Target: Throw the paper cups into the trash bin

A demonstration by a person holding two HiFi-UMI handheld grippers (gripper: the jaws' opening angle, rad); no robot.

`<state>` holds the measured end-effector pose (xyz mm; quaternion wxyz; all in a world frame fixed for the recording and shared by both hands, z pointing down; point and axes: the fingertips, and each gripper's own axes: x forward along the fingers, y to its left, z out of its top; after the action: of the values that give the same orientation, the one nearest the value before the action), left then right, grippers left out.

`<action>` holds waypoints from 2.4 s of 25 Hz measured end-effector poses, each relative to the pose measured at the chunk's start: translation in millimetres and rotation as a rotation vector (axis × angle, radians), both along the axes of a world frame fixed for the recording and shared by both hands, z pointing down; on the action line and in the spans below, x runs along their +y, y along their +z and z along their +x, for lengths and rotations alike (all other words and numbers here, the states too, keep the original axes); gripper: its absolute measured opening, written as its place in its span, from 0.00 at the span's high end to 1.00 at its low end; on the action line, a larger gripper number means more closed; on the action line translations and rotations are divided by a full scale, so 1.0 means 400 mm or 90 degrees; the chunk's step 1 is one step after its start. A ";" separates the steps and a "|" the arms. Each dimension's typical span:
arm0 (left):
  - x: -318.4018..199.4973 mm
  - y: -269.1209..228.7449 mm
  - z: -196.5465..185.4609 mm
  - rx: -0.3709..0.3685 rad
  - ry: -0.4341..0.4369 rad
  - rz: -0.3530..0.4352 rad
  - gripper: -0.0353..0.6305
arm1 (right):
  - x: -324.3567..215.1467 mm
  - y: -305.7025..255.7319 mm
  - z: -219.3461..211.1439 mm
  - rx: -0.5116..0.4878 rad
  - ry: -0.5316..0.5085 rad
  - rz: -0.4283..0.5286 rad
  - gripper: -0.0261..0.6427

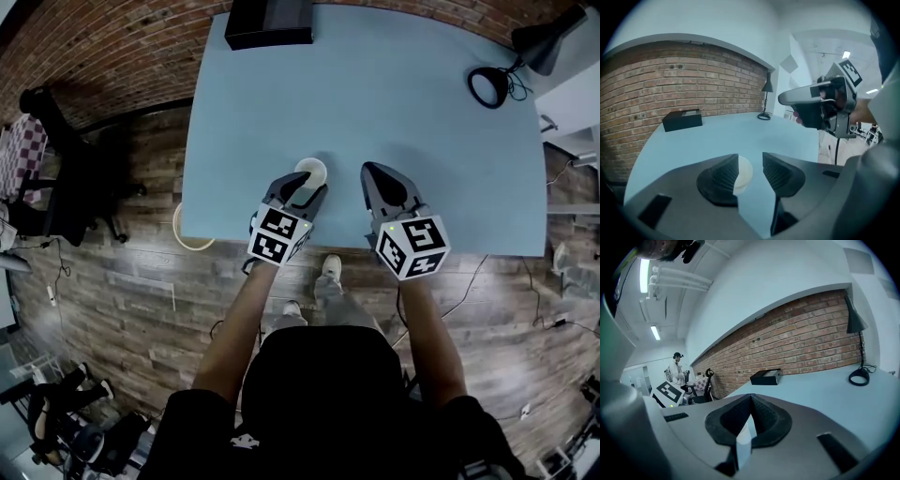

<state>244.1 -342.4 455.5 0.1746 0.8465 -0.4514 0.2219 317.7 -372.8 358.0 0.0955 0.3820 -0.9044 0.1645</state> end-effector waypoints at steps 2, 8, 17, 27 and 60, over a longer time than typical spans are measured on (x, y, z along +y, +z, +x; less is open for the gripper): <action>-0.006 0.030 0.008 -0.039 0.017 -0.005 0.69 | -0.005 0.016 0.000 0.000 0.000 -0.008 0.96; -0.022 0.122 0.038 -0.137 0.068 -0.021 0.63 | -0.031 0.052 0.019 0.002 0.007 -0.029 0.96; -0.045 0.148 0.041 -0.186 0.083 -0.027 0.73 | -0.044 0.095 0.026 0.003 0.011 -0.048 0.95; -0.051 0.143 0.040 -0.200 0.093 -0.021 0.88 | -0.047 0.095 0.025 0.004 0.018 -0.049 0.96; -0.029 -0.019 -0.067 -0.108 -0.041 0.034 0.91 | -0.031 0.056 -0.075 0.006 -0.070 -0.024 0.96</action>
<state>217.4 -354.1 447.8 0.1198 0.8138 -0.4976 0.2751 287.6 -385.4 380.2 0.1162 0.3308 -0.9202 0.1743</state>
